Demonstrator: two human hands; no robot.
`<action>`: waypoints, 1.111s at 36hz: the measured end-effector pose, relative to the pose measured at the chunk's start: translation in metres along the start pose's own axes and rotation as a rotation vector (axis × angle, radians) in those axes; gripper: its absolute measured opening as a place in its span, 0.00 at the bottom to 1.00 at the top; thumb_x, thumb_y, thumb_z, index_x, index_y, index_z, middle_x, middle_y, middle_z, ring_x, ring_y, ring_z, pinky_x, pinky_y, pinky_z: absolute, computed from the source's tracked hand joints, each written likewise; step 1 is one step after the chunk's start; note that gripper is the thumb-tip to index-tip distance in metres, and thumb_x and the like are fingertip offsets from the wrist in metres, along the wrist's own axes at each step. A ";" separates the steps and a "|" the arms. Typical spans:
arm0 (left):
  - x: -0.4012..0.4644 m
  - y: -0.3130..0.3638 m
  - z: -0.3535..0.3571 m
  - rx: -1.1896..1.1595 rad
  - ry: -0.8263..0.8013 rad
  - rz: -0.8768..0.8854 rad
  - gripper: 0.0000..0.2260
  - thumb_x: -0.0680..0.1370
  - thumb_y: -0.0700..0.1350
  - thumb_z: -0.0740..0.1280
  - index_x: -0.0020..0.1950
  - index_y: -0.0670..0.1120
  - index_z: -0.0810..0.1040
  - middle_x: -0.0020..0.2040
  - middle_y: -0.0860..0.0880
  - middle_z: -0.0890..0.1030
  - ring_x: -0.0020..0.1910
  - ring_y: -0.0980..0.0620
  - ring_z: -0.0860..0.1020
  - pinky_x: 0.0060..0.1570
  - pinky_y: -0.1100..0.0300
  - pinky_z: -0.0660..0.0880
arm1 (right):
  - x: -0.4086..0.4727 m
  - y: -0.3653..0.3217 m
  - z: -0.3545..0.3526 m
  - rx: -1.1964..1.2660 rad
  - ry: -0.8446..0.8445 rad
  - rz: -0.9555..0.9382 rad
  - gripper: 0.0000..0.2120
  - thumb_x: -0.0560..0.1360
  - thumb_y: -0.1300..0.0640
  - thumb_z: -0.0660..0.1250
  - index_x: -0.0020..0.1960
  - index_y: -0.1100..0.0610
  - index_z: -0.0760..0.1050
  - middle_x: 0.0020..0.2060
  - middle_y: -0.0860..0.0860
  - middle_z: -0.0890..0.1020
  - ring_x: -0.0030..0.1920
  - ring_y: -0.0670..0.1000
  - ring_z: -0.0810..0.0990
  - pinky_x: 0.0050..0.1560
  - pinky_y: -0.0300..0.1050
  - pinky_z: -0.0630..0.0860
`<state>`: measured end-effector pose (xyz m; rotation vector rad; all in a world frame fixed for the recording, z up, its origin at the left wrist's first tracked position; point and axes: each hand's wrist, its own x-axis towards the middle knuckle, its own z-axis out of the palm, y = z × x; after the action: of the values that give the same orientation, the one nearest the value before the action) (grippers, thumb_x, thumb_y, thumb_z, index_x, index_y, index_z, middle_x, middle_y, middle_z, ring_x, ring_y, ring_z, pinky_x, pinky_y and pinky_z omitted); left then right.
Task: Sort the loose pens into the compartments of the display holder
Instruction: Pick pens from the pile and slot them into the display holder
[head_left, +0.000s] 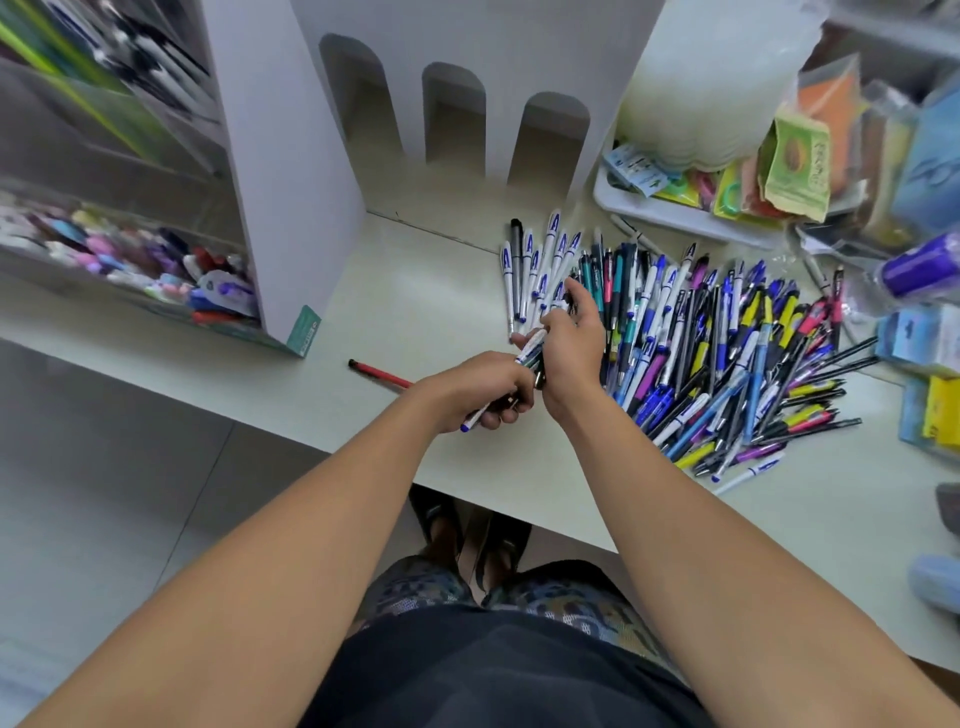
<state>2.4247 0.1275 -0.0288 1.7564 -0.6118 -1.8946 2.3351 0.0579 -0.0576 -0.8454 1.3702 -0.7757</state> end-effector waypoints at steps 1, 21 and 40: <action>0.001 0.002 0.001 -0.035 -0.016 -0.011 0.04 0.74 0.36 0.60 0.46 0.44 0.71 0.31 0.47 0.73 0.26 0.52 0.68 0.23 0.64 0.58 | 0.004 0.001 -0.002 -0.045 0.031 -0.018 0.23 0.80 0.67 0.58 0.72 0.52 0.71 0.49 0.52 0.78 0.29 0.49 0.74 0.32 0.42 0.73; -0.068 -0.100 -0.051 -0.502 0.530 0.117 0.11 0.82 0.47 0.68 0.44 0.48 0.68 0.28 0.50 0.66 0.24 0.54 0.66 0.23 0.63 0.64 | -0.057 0.058 0.046 -1.058 -0.660 -0.462 0.23 0.73 0.40 0.72 0.60 0.55 0.77 0.54 0.51 0.78 0.53 0.51 0.76 0.51 0.50 0.75; -0.174 -0.098 -0.126 -0.791 0.560 0.423 0.13 0.75 0.54 0.73 0.50 0.45 0.80 0.32 0.52 0.72 0.24 0.56 0.62 0.22 0.64 0.60 | -0.152 -0.025 0.120 -0.515 -0.968 -0.184 0.08 0.83 0.62 0.65 0.52 0.68 0.77 0.33 0.53 0.78 0.34 0.51 0.75 0.37 0.41 0.77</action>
<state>2.5566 0.3124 0.0365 1.3711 0.0067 -1.0505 2.4466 0.1838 0.0419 -1.5083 0.6046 -0.0594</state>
